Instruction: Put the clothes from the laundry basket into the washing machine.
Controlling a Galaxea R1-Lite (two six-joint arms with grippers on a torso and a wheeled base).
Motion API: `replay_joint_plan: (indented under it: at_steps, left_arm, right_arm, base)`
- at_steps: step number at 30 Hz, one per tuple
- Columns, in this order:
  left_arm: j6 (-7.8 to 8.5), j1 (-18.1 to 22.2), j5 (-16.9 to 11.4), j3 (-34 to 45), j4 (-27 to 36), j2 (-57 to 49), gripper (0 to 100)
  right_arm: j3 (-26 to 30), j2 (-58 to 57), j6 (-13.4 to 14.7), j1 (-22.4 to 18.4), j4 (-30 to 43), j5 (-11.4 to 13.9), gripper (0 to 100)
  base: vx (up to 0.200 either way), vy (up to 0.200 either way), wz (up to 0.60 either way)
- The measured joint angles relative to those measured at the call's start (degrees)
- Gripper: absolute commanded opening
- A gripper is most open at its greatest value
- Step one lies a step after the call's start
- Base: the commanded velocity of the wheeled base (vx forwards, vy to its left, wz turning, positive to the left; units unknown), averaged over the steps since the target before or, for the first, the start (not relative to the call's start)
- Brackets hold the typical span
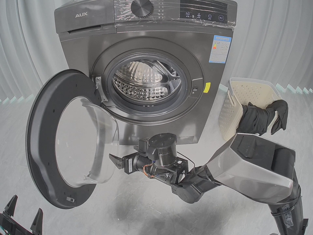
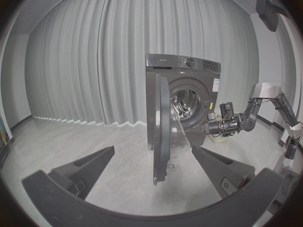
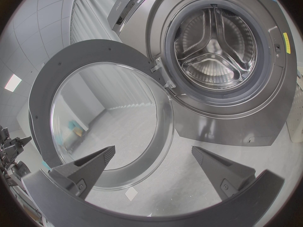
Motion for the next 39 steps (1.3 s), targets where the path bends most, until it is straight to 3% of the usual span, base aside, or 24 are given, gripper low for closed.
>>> replay_joint_plan:
  at_steps: [10,17,27,39]
  left_arm:
    - [0.0,0.0,0.0,0.0,0.0,0.0,100]
    - [0.0,0.0,0.0,0.0,0.0,0.0,100]
    - [-0.04,0.0,-0.02,0.0,0.0,0.0,100]
    - [-0.06,0.0,-0.07,0.0,0.0,0.0,100]
  right_arm:
    - [-8.07,4.46,0.13,1.45,1.69,-0.56,100]
    - [-8.4,5.05,0.6,1.13,1.38,-0.69,100]
    - [-8.44,4.46,0.62,0.77,2.36,-3.11,100]
    - [-20.2,8.94,0.9,1.45,8.79,-5.88,100]
  base:
    - [0.0,0.0,0.0]
    - [0.0,0.0,0.0]
    - [0.0,0.0,0.0]
    - [0.0,0.0,0.0]
